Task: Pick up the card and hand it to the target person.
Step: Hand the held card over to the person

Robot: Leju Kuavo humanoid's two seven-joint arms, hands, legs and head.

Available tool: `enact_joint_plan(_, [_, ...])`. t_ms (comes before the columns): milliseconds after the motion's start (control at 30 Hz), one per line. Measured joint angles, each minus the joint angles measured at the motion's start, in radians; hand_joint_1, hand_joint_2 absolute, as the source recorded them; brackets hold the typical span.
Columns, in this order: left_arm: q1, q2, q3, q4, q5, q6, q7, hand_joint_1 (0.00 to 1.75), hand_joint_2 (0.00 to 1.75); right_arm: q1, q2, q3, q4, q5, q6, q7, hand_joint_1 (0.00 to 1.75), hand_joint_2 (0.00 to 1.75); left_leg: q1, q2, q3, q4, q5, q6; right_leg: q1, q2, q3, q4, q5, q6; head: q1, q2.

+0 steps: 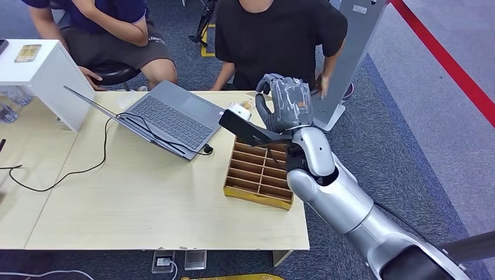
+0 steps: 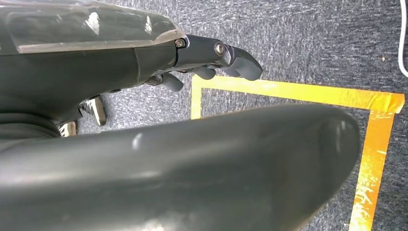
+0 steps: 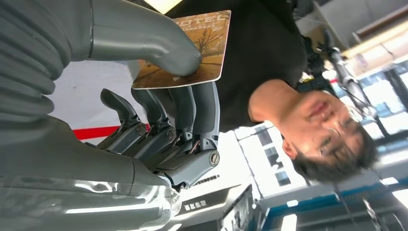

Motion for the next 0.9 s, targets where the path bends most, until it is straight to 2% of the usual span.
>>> enact_joint_plan(300, [-0.001, 0.000, -0.013, 0.000, 0.007, -0.010, -0.002, 0.00, 0.00, -0.151, 0.047, 0.061, 0.309, 0.002, 0.023, -0.010, 1.61, 1.75, 0.000, -0.001, 0.000, 0.000, 0.000, 0.000, 0.000, 0.000, -0.001, 0.000, 0.000, 0.000, 0.000, 0.000])
enact_joint_plan(500, [-0.001, 0.000, -0.024, 0.000, 0.009, -0.015, -0.002, 0.00, 0.00, -0.212, 0.061, 0.092, 0.464, 0.002, 0.039, -0.010, 1.61, 1.75, 0.000, -0.001, -0.001, 0.000, 0.000, 0.000, 0.000, 0.000, -0.001, 0.000, 0.000, 0.000, 0.000, 0.000])
enact_joint_plan(700, [0.000, 0.002, -0.026, 0.000, 0.011, -0.014, -0.002, 0.00, 0.00, -0.248, 0.065, 0.114, 0.571, -0.011, 0.037, -0.018, 1.61, 1.75, 0.000, -0.001, -0.001, 0.000, 0.000, 0.000, 0.000, 0.000, -0.001, 0.000, 0.000, 0.000, 0.000, 0.000])
enact_joint_plan(900, [0.000, 0.002, -0.027, 0.000, 0.011, -0.014, -0.002, 0.00, 0.00, -0.253, 0.065, 0.117, 0.589, -0.015, 0.036, -0.019, 1.61, 1.75, 0.000, -0.001, -0.001, 0.000, 0.000, 0.000, 0.000, 0.000, -0.001, 0.000, 0.000, 0.000, 0.000, 0.000])
